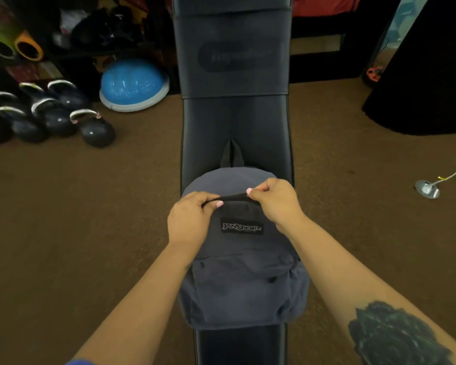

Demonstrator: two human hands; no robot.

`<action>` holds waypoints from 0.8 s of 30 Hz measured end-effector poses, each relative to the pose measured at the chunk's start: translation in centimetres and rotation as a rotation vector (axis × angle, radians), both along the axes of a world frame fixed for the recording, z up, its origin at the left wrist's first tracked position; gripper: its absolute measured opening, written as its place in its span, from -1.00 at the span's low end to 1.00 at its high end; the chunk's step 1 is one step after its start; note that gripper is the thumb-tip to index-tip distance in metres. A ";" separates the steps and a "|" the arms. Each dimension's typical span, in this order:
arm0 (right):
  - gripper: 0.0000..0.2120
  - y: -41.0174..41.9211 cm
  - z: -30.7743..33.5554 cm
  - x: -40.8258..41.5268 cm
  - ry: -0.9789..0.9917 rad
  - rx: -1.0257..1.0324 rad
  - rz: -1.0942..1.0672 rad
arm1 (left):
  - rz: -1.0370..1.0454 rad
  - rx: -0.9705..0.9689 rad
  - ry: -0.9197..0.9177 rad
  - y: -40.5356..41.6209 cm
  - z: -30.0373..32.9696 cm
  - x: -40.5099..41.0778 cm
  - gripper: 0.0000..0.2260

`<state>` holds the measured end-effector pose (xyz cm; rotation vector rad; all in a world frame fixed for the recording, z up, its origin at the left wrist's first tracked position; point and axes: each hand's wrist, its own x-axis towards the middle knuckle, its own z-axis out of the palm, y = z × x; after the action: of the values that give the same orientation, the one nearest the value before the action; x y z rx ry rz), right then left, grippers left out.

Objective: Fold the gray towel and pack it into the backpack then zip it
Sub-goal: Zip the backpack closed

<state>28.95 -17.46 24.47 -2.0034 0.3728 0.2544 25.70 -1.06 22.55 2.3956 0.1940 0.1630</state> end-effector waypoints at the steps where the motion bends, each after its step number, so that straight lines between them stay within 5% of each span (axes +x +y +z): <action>1: -0.79 -0.7 -0.1 0.0 0.010 0.015 -0.029 | 0.001 -0.006 0.009 0.0 0.0 0.1 -0.85; 6: -0.84 -3.8 -1.0 0.0 0.062 0.081 -0.138 | -0.069 -0.037 0.069 0.2 0.1 0.9 -0.87; 15: -0.86 -3.8 -1.1 -0.1 0.058 0.166 -0.160 | -0.366 0.290 -0.093 -5.7 0.8 3.0 -0.80; 24: -0.82 -5.8 -2.5 -0.5 0.119 0.235 -0.274 | -0.366 0.314 -0.125 -6.2 -0.3 3.9 -0.90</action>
<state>28.48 -23.30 21.94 -1.6888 0.6568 0.2333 29.56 -7.31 22.25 2.6711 -0.3517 0.1814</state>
